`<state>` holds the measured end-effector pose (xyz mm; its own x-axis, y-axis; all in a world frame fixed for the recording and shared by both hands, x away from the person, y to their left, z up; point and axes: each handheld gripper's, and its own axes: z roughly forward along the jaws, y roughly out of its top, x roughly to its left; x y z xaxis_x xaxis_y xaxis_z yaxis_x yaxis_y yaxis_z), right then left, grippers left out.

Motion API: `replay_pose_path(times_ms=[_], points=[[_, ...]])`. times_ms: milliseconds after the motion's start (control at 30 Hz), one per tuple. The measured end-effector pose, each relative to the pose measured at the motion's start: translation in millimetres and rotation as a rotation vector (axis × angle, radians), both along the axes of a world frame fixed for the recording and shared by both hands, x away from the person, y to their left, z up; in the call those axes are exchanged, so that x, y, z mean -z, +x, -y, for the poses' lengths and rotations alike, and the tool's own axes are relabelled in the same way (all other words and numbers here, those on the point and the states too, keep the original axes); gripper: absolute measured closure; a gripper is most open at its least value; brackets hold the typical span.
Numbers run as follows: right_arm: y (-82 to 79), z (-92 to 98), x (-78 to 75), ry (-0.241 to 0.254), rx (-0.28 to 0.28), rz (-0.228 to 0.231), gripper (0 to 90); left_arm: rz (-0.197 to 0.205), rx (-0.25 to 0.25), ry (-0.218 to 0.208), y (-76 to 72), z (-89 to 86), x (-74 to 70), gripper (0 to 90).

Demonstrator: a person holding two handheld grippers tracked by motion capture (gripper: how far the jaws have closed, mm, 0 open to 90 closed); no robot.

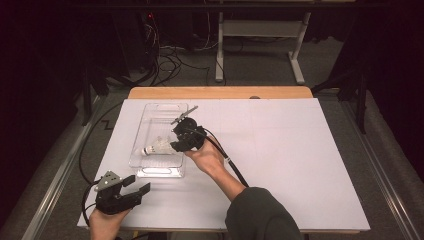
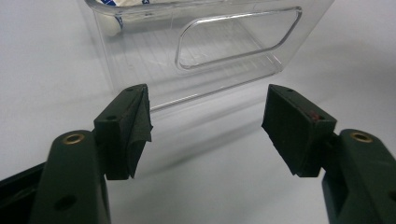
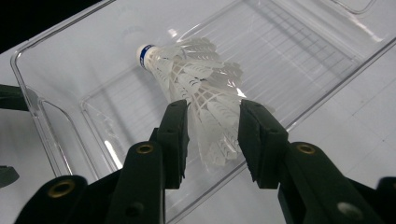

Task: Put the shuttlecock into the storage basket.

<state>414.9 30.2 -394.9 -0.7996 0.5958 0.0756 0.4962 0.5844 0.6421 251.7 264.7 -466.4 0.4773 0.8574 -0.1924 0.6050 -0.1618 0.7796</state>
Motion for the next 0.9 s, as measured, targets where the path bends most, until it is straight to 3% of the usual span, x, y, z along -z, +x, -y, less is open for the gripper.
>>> replay_pose_path(times_ms=[133,900], points=[[-0.5,5.6,-1.9,0.029,0.002,0.004,60.0,-0.002,0.002,0.003,0.2,0.4,0.1,33.1],[-2.2,41.8,-4.9,0.071,0.055,0.053,54.9,-0.002,-0.003,0.001,0.5,0.0,0.3,33.1]])
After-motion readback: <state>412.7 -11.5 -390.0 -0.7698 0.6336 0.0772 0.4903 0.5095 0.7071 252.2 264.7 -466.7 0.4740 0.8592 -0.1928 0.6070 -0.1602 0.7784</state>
